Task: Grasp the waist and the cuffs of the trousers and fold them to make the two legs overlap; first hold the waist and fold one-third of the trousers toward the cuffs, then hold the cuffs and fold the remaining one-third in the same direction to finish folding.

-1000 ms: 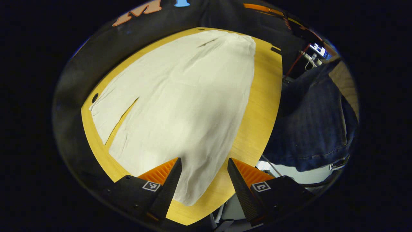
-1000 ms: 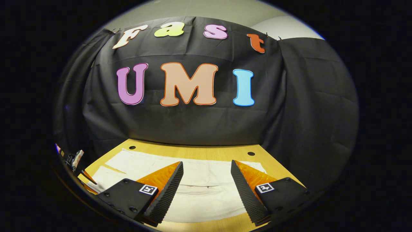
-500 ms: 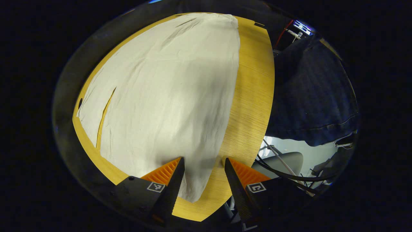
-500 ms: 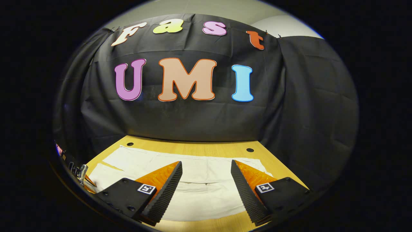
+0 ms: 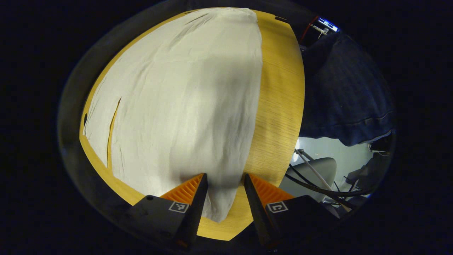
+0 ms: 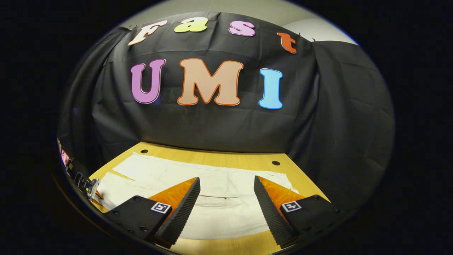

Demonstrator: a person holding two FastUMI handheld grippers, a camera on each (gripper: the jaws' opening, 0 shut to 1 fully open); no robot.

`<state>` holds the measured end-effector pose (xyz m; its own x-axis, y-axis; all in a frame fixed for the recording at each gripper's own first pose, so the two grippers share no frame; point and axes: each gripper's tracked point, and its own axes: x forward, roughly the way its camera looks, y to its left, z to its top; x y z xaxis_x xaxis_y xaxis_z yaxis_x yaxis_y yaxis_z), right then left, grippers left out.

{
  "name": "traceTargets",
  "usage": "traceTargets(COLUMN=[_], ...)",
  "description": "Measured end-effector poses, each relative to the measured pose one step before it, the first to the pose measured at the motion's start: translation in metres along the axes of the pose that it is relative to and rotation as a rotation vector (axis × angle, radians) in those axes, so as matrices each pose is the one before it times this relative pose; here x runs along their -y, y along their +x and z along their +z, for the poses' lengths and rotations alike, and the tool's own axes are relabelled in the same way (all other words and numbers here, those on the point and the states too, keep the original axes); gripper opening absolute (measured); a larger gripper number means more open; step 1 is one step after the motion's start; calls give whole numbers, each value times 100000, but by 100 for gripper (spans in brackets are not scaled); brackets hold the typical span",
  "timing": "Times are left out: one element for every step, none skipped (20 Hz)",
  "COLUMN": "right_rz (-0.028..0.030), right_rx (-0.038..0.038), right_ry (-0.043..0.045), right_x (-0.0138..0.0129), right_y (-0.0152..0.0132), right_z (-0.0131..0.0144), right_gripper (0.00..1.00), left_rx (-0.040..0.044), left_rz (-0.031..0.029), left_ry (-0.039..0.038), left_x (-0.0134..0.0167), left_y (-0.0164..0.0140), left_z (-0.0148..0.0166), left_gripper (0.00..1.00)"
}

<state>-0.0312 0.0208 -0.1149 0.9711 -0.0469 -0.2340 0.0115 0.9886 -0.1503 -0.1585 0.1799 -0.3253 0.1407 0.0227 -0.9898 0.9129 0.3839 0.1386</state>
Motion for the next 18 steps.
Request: traceTargets(right_rz=[1358, 1606, 1240, 1493, 1327, 1650, 2236, 1922, 1555, 1323, 1440, 2062, 2416, 2645, 2182, 1920, 1808, 1696], right_rx=[-786, -687, -161, -133, -542, -669, -595, -827, -841, -709, -438, -406, -387, -533, -1183, -1712, -2062, -2465], right_ry=[-674, -1036, -970, -1051, -794, -773, -669, -751, -879, -1159, -1224, -1024, -1003, -1147, -1001, -917, -956, -1078], right_x=[-113, -73, -18, -27, -47, -125, -160, -290, -38, 42, -253, -271, -273, -82, 116, 231, 219, 422], right_y=[247, 231, 264, 276, 198, 398, 243, 240, 360, 374, 241, 79, 61, 174, 15, 223, 387, 306], right_z=[-299, -147, 15, -35, -67, -106, -233, -211, -164, -125, -468, -226, -158, -372, -520, -595, -902, -947], right_gripper=[98, 98, 98, 98, 98, 98, 98, 98, 97, 97, 97, 97, 97, 96, 97, 97, 97, 97], left_rx=[-884, -938, -979, -1088, -820, -921, -1010, -514, -765, 138, 319, 220, 118, 143, -75, -38, -462, -300], left_rz=[182, 55, 146, 130, 327, 273, 305, 606, 345, 12, 75, 124, 295, 561, 616, 557, 529, 378], left_ry=[304, 404, -129, 110, 53, -466, -734, -625, -965, -649, -39, -349, -430, -618, -306, -29, -415, -827], left_x=[-125, -246, -184, -254, -400, -512, -315, -414, -302, -132, -194, -107, 87, 62, 100, 51, 207, 121], left_y=[11, 66, 165, -27, 38, -74, -1, 211, -177, 331, 83, 71, 8, -34, -59, -55, -46, 5], left_z=[20, 11, 144, 55, 65, 44, -12, 84, -49, 75, -49, -4, -108, 30, -114, -21, 134, 189], left_gripper=[62, 57, 53, 49, 46, 33, 27, 16, 9, 2, 2, 0, 0, 0, 0, 0, 0, 0])
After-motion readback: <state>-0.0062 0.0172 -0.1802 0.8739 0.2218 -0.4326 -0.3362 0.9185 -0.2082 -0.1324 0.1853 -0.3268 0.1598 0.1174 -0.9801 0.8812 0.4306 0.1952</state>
